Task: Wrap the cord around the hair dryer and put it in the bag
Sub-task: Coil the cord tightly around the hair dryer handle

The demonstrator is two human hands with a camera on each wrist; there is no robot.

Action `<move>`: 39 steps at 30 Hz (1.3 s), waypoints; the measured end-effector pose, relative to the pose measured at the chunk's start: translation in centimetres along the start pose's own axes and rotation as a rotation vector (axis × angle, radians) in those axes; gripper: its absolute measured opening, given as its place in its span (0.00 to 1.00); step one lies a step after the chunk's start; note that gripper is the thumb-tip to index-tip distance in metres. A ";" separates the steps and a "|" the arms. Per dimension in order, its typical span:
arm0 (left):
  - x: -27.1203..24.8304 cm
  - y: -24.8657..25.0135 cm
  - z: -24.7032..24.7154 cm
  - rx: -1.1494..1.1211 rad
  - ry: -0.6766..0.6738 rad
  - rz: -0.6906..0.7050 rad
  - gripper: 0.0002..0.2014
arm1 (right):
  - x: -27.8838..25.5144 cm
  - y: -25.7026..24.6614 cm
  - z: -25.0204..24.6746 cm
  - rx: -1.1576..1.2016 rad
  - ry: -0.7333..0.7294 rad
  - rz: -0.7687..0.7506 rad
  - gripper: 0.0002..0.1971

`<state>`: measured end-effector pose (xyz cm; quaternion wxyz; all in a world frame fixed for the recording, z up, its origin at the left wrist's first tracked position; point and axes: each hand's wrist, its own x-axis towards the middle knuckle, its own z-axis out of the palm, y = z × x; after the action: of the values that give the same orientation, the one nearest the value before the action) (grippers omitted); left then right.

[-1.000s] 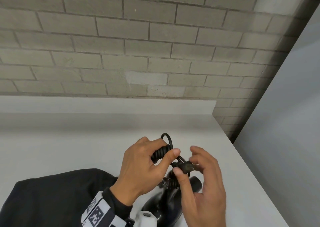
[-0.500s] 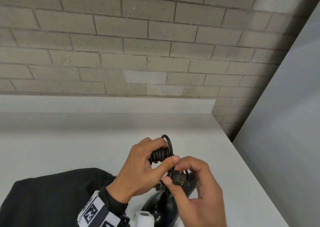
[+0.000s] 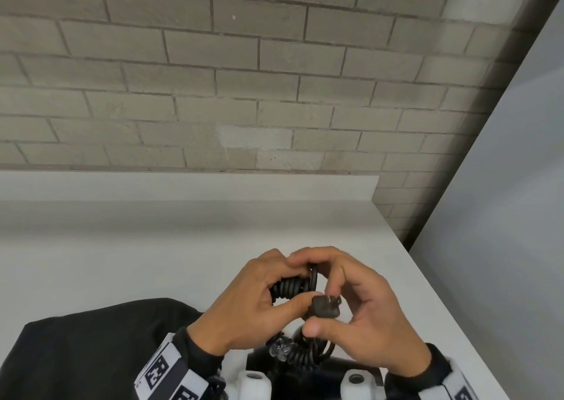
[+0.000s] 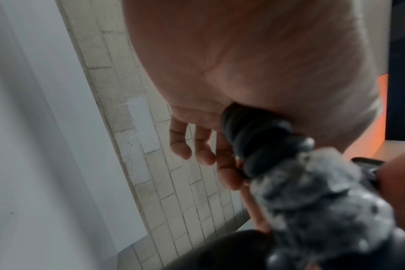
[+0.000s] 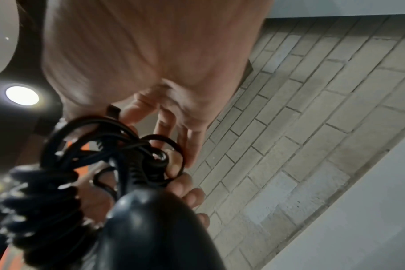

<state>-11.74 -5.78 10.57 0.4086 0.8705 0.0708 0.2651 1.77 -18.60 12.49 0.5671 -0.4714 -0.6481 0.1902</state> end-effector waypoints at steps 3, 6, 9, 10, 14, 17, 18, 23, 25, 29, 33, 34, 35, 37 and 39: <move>-0.1 -0.2 0.2 -0.064 0.083 -0.013 0.11 | -0.4 0.0 0.6 -0.054 0.093 0.078 0.18; -0.2 0.0 0.5 -0.121 0.124 -0.030 0.09 | -0.9 -0.1 1.2 -0.104 0.205 0.124 0.18; -0.1 0.4 0.6 -0.136 0.158 -0.036 0.10 | -1.1 -0.1 1.1 -0.089 0.308 0.149 0.16; 0.0 0.6 0.7 -0.162 0.158 -0.045 0.11 | -1.1 -0.2 1.0 -0.063 0.323 0.157 0.14; -0.1 0.9 1.5 -0.265 0.137 -0.116 0.13 | -0.9 -0.7 0.7 0.003 0.352 0.190 0.16; -0.2 1.0 1.9 -0.299 0.139 -0.142 0.13 | -0.8 -0.9 0.6 0.052 0.369 0.212 0.17; -0.2 1.0 2.0 -0.309 0.143 -0.151 0.13 | -0.7 -0.9 0.5 0.063 0.368 0.216 0.17; 0.0 1.6 1.9 -0.307 0.175 -0.148 0.15 | -0.3 -1.4 -0.1 0.111 0.380 0.203 0.21; 0.1 1.3 1.7 -0.313 0.186 -0.152 0.15 | -0.1 -1.6 -0.3 0.067 0.384 0.184 0.19; -0.1 0.7 1.6 -0.322 0.164 -0.178 0.20 | 0.4 -2.6 -0.6 -0.121 0.389 0.124 0.09; -0.4 0.4 1.4 -0.309 0.115 -0.161 0.19 | 0.9 -3.2 -1.2 -0.123 0.427 0.106 0.12; -0.4 0.4 1.3 -0.292 0.104 -0.156 0.18 | 1.0 -3.4 -1.4 -0.075 0.441 0.118 0.16; -0.4 0.4 1.1 -0.275 0.097 -0.152 0.16 | 1.1 -3.6 -1.6 -0.028 0.453 0.125 0.19; -0.4 0.6 0.9 -0.245 0.084 -0.141 0.13 | 1.5 -4.0 -2.0 0.031 0.469 0.112 0.21; -0.4 0.8 0.8 -0.208 0.054 -0.111 0.11 | 2.0 -4.4 -2.7 0.056 0.485 0.101 0.19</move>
<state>-11.78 -6.96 10.54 0.5088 0.8106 0.1020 0.2714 2.64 -19.85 17.83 0.7086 -0.5190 -0.4633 0.1175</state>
